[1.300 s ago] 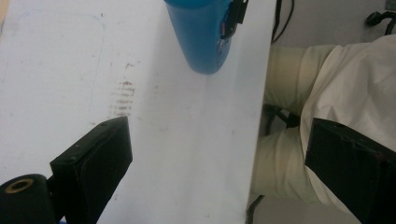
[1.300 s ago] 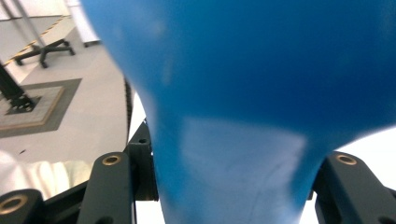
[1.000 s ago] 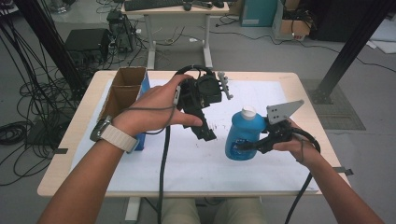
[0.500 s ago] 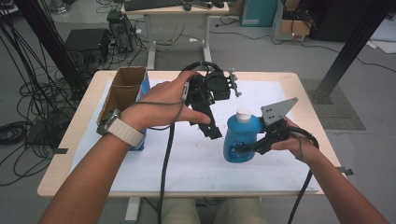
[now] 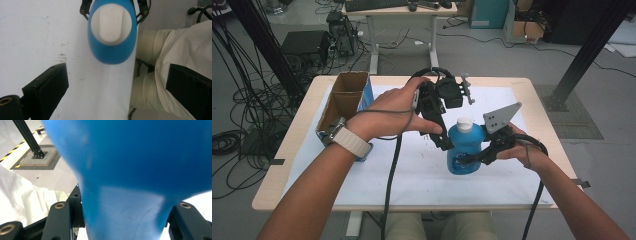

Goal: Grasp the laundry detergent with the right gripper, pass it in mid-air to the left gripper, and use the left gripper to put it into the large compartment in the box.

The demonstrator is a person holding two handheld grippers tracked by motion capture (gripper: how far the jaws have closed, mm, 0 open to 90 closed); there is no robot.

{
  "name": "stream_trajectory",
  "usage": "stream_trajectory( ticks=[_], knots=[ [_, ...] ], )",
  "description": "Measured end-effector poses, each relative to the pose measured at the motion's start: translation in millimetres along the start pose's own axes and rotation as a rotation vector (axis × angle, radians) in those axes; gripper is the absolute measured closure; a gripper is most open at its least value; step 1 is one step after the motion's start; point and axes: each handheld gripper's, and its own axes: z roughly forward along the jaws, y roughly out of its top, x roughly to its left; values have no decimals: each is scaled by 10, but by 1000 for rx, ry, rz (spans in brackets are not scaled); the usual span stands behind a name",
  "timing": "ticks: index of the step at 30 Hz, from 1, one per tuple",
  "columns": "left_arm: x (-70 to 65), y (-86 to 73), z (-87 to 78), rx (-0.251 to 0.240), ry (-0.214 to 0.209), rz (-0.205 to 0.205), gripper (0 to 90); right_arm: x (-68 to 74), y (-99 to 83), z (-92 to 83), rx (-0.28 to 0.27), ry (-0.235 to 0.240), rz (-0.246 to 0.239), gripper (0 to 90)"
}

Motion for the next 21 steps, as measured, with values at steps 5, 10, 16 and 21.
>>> stream_trajectory(
  ticks=[5,10,16,21],
  knots=[
    [10,15,2,2,-1,-2,46,-20,28,40,10,9,-6,437],
    [24,30,15,6,-4,-3,47,-20,53,63,7,12,-11,436],
    [29,62,25,7,-11,8,47,-1,76,70,4,19,3,437],
    [35,88,29,5,-12,14,47,-7,74,92,-1,12,1,436]
  ],
)
